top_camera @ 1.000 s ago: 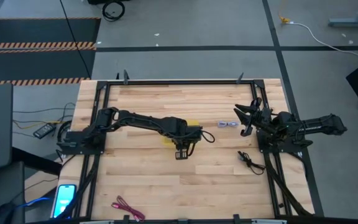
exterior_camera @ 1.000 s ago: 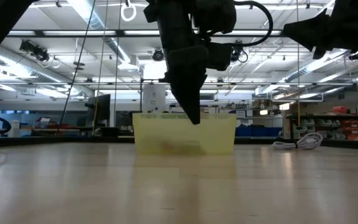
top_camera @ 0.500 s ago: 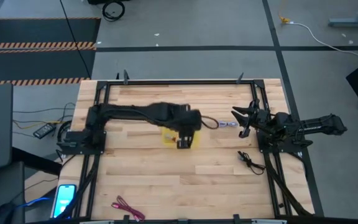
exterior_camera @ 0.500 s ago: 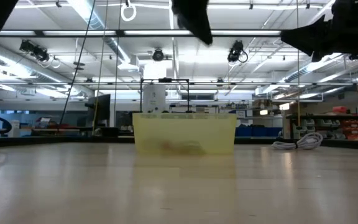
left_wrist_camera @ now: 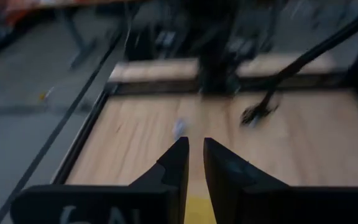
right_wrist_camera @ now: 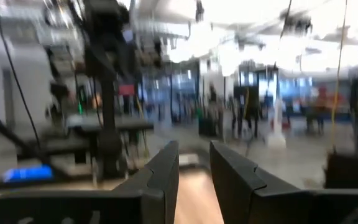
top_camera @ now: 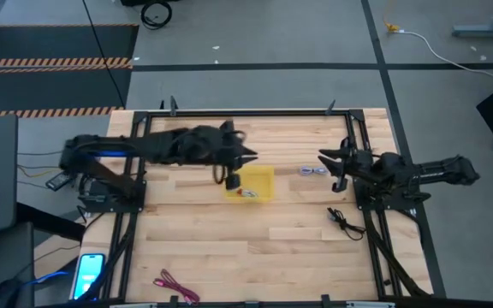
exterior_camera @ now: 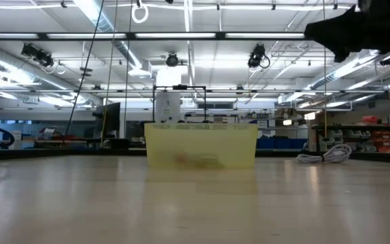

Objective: Pick and place USB-C Cables
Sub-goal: Put the white charger cable into the yellow transparent bin

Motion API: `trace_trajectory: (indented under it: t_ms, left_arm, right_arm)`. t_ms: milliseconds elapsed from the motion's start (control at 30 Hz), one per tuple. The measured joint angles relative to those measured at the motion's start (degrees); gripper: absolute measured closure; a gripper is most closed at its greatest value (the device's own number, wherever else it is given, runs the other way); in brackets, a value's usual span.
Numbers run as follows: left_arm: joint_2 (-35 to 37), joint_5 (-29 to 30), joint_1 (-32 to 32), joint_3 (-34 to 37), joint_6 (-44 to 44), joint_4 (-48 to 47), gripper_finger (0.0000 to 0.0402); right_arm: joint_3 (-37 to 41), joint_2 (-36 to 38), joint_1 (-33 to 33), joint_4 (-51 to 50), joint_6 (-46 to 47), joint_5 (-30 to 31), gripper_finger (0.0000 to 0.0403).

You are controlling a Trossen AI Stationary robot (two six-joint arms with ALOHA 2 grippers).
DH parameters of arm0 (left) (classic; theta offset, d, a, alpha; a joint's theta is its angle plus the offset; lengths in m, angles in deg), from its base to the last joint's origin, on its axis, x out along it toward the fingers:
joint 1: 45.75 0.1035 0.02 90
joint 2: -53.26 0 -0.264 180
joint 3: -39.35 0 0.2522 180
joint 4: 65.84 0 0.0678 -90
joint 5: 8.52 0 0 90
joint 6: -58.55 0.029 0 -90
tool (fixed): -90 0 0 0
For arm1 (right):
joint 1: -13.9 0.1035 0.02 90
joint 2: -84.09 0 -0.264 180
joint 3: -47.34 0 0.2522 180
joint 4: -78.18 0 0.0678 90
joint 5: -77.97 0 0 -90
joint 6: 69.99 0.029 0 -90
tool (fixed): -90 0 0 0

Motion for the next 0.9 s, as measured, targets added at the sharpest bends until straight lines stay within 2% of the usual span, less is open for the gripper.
trace_trajectory:
  t_ms: [100,233,367,533,733,900]
  left_arm:
    - [5.32,-2.92,0.55,10.78,-0.5,11.96,0.0351]
    - [11.36,-5.51,0.05,22.26,-2.35,22.84,0.0351]
    - [15.78,-6.63,-1.49,33.46,-3.86,31.96,0.0351]
    - [19.79,-6.57,-3.0,44.8,-6.79,45.45,0.0351]
    - [24.1,-6.95,-5.95,51.31,-6.8,45.99,0.0351]
    - [26.13,-7.06,-9.54,54.75,-6.38,44.72,0.0351]
  right_arm:
    - [-5.93,-3.71,-0.01,-10.27,1.58,1.67,0.0305]
    - [-16.94,-11.53,-0.01,-25.34,2.93,3.61,0.0305]
    - [-28.57,-22.75,-0.45,-40.57,4.09,6.2,0.0305]
    - [-42.11,-38.54,-4.04,-59.2,6.1,6.16,0.0305]
    - [-51.79,-55.91,-10.4,-80.39,6.08,4.44,0.0305]
    - [-52.97,-65.69,-14.4,-87.68,4.37,-0.83,0.0305]
